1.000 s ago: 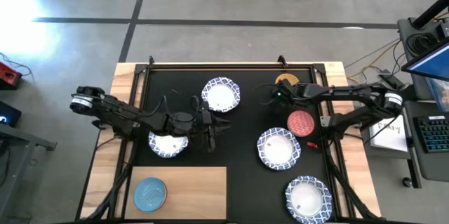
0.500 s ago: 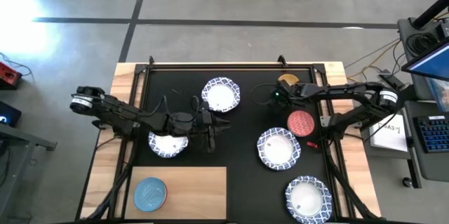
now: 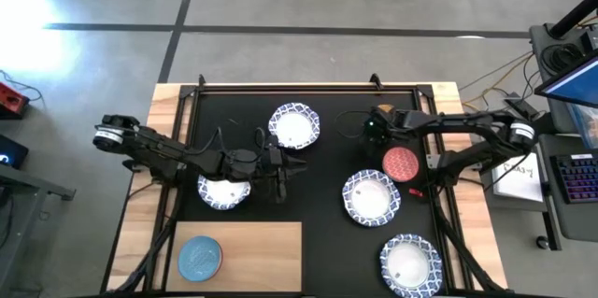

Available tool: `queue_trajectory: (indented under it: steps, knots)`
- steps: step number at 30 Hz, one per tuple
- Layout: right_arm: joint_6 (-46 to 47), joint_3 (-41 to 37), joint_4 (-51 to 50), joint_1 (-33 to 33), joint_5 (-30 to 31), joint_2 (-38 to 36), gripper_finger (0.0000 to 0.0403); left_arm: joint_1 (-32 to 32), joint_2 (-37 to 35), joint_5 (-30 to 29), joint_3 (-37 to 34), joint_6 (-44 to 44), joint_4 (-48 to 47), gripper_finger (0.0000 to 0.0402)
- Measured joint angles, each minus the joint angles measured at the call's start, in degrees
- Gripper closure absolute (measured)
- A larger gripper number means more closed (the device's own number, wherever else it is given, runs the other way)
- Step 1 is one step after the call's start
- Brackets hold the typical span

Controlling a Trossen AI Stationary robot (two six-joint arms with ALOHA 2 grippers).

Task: Place and stack bowls onto a shelf
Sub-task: Stack the yellow bowl on top of the light blue bowl on the shelf

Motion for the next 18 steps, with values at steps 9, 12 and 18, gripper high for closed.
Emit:
queue_trajectory:
  steps: [9,12,18]
  knots:
    - [-5.1,1.4,-2.3,0.1,-15.1,-7.1,0.0389,0.0,-1.2,0.1,0.2,8.6,0.0,0.0326]
    - [-7.0,3.8,-3.5,0.2,-20.0,-9.3,0.0390,0.0,-1.4,0.1,0.4,10.0,0.1,0.0326]
    - [-10.0,8.8,-5.1,0.3,-32.0,-11.0,0.0390,0.0,-1.4,0.1,1.1,12.4,-2.9,0.0326]
